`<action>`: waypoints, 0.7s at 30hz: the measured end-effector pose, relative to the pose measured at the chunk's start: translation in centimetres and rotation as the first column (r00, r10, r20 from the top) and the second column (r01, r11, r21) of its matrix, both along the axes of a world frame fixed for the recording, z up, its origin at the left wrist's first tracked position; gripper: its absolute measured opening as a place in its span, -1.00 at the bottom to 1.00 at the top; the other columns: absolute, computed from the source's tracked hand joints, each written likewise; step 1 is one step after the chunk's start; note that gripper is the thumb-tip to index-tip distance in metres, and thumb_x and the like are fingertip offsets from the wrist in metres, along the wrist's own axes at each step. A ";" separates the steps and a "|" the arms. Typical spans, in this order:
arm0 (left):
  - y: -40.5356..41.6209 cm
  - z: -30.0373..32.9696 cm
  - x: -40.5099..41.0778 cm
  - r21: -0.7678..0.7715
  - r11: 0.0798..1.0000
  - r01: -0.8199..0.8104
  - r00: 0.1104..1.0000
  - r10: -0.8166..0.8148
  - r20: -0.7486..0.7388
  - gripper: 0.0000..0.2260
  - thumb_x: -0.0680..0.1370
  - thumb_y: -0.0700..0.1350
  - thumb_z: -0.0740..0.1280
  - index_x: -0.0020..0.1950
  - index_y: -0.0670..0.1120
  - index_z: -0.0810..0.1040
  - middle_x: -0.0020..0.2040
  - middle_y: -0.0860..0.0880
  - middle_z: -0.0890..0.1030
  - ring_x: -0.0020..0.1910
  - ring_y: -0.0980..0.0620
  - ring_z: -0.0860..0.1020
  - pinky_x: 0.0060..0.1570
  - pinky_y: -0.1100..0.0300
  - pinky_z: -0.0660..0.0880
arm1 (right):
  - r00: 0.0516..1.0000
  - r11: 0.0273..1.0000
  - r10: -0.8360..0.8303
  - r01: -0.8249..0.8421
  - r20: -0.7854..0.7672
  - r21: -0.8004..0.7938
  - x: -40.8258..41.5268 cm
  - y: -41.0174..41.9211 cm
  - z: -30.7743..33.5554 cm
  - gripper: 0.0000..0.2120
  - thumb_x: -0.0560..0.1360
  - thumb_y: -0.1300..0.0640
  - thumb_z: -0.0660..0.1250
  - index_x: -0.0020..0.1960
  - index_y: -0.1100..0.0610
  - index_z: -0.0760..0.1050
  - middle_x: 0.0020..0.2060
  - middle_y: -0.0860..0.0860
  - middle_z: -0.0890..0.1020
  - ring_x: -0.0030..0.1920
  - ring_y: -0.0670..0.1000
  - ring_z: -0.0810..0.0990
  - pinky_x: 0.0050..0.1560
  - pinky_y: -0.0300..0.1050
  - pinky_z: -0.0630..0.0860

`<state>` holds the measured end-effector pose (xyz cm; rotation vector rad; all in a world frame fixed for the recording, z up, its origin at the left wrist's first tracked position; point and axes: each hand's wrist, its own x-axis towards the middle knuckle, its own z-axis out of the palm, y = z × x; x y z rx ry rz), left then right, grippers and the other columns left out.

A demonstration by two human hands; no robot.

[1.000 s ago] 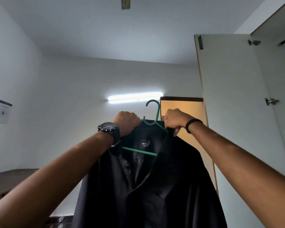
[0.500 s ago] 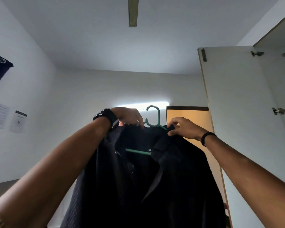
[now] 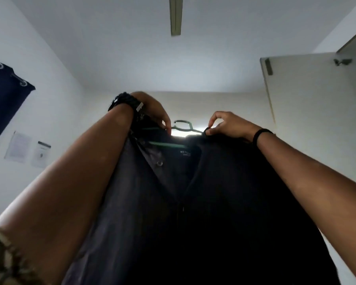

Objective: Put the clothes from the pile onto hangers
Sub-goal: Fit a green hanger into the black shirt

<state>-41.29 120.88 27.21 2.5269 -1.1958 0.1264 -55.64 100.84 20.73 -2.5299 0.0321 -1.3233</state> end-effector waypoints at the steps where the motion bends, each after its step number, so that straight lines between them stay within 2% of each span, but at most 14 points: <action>1: -0.8 -2.3 1.9 0.047 0.999 0.008 0.998 -0.005 -0.063 -0.61 0.36 -0.16 0.42 0.18 -0.17 0.56 -0.02 -0.17 0.59 -0.14 -0.09 0.57 -0.10 0.14 0.54 | 0.998 1.000 0.005 -0.004 -0.063 0.019 1.3 -0.6 -2.0 -0.81 0.41 0.08 0.48 -0.08 0.07 0.50 -0.20 -0.01 0.59 -0.24 -0.05 0.53 -0.24 -0.24 0.40; 2: -1.8 -4.6 3.7 0.068 0.997 0.028 0.994 -0.021 -0.107 -0.61 0.30 -0.17 0.44 0.12 -0.17 0.60 -0.03 -0.18 0.61 -0.13 -0.11 0.57 -0.06 0.11 0.53 | 0.991 0.999 0.006 -0.001 -0.132 0.038 2.6 -1.2 -4.0 -0.82 0.43 0.09 0.48 -0.08 0.08 0.50 -0.20 -0.03 0.56 -0.23 -0.06 0.52 -0.26 -0.25 0.39; 4: -4.1 -11.6 7.8 0.095 0.992 0.077 0.980 -0.058 -0.189 -0.85 0.42 -0.23 0.36 -0.10 -0.07 0.70 -0.14 -0.13 0.65 -0.19 -0.10 0.59 -0.10 0.13 0.54 | 0.958 0.994 -0.005 0.035 -0.285 0.100 5.6 -2.6 -9.8 -0.83 0.45 0.11 0.45 -0.02 0.11 0.51 -0.11 -0.03 0.52 -0.13 -0.03 0.48 -0.25 -0.29 0.36; 5: -5.3 -15.0 9.7 0.107 0.991 0.085 0.977 -0.062 -0.202 -0.77 0.49 -0.28 0.30 -0.19 -0.03 0.71 -0.21 -0.09 0.66 -0.25 -0.07 0.59 -0.17 0.16 0.55 | 0.938 0.990 -0.016 0.063 -0.346 0.126 7.0 -3.3 -12.5 -0.82 0.46 0.12 0.45 0.00 0.12 0.51 -0.07 0.00 0.50 -0.07 -0.01 0.47 -0.24 -0.31 0.35; 8: -8.1 -27.6 14.4 0.157 0.985 0.071 0.913 -0.001 -0.408 -0.88 0.47 -0.20 0.32 -0.13 -0.07 0.65 -0.24 -0.05 0.58 -0.31 -0.03 0.53 -0.27 0.20 0.48 | 0.835 0.949 0.020 0.157 -0.550 0.274 11.6 -6.2 -23.3 -0.81 0.44 0.13 0.47 0.01 0.11 0.53 -0.04 0.09 0.55 -0.06 0.03 0.53 -0.13 -0.19 0.45; 10: -9.5 -35.6 16.2 0.186 0.982 0.039 0.866 0.060 -0.496 -0.89 0.51 -0.19 0.29 -0.14 -0.09 0.61 -0.27 -0.03 0.51 -0.42 0.01 0.48 -0.37 0.24 0.41 | 0.787 0.905 0.057 0.220 -0.615 0.365 13.6 -7.5 -30.4 -0.79 0.41 0.15 0.50 -0.01 0.13 0.54 0.01 0.18 0.59 0.02 0.11 0.58 0.06 -0.04 0.52; 12: -10.7 -43.3 17.2 0.226 0.972 0.059 0.837 0.076 -0.542 -0.86 0.53 -0.20 0.26 -0.18 -0.09 0.58 -0.29 -0.04 0.47 -0.44 0.02 0.41 -0.40 0.22 0.35 | 0.727 0.867 0.054 0.306 -0.684 0.393 15.1 -8.5 -37.4 -0.64 0.41 0.18 0.49 0.12 0.32 0.52 0.14 0.32 0.55 0.19 0.24 0.52 0.22 0.08 0.43; 13: -11.2 -46.7 17.3 0.253 0.963 0.095 0.829 0.064 -0.555 -0.81 0.55 -0.23 0.21 -0.19 -0.09 0.57 -0.29 -0.05 0.46 -0.42 0.02 0.38 -0.39 0.21 0.32 | 0.692 0.856 0.047 0.343 -0.720 0.386 15.6 -8.7 -40.5 -0.54 0.42 0.19 0.48 0.20 0.43 0.45 0.19 0.38 0.50 0.23 0.30 0.48 0.24 0.11 0.39; 14: -11.7 -49.7 17.5 0.266 0.956 0.125 0.827 0.048 -0.559 -0.75 0.57 -0.27 0.15 -0.19 -0.08 0.56 -0.29 -0.05 0.44 -0.42 0.02 0.35 -0.40 0.22 0.29 | 0.662 0.847 0.041 0.374 -0.748 0.377 16.0 -8.9 -43.3 -0.48 0.43 0.18 0.47 0.23 0.48 0.40 0.22 0.40 0.46 0.23 0.31 0.47 0.23 0.11 0.38; 16: -12.7 -54.5 17.5 0.288 0.948 0.135 0.831 0.050 -0.554 -0.70 0.58 -0.31 0.11 -0.22 -0.08 0.55 -0.34 -0.04 0.40 -0.44 0.04 0.31 -0.44 0.25 0.24 | 0.578 0.847 0.052 0.407 -0.815 0.342 16.9 -9.6 -48.0 -0.53 0.46 0.13 0.45 0.17 0.47 0.46 0.17 0.39 0.51 0.11 0.26 0.56 0.09 0.04 0.46; 19: -14.9 -59.7 17.8 0.311 0.942 0.124 0.877 0.042 -0.478 -0.72 0.53 -0.35 0.11 -0.06 -0.20 0.62 -0.34 -0.07 0.45 -0.38 -0.03 0.40 -0.51 0.29 0.35 | 0.510 0.834 0.023 0.464 -0.860 0.297 18.3 -11.1 -53.0 -0.75 0.47 0.09 0.44 -0.16 0.30 0.56 -0.12 0.23 0.61 0.00 0.14 0.58 -0.21 -0.13 0.42; 21: -16.2 -62.0 18.8 0.308 0.947 0.092 0.894 0.058 -0.445 -0.73 0.53 -0.32 0.14 0.03 -0.18 0.63 -0.12 -0.18 0.59 -0.10 -0.15 0.54 -0.19 0.25 0.48 | 0.531 0.838 -0.046 0.482 -0.846 0.257 19.5 -12.1 -55.1 -0.82 0.46 0.09 0.44 -0.13 0.22 0.57 -0.07 0.16 0.59 0.06 0.12 0.54 -0.13 -0.15 0.42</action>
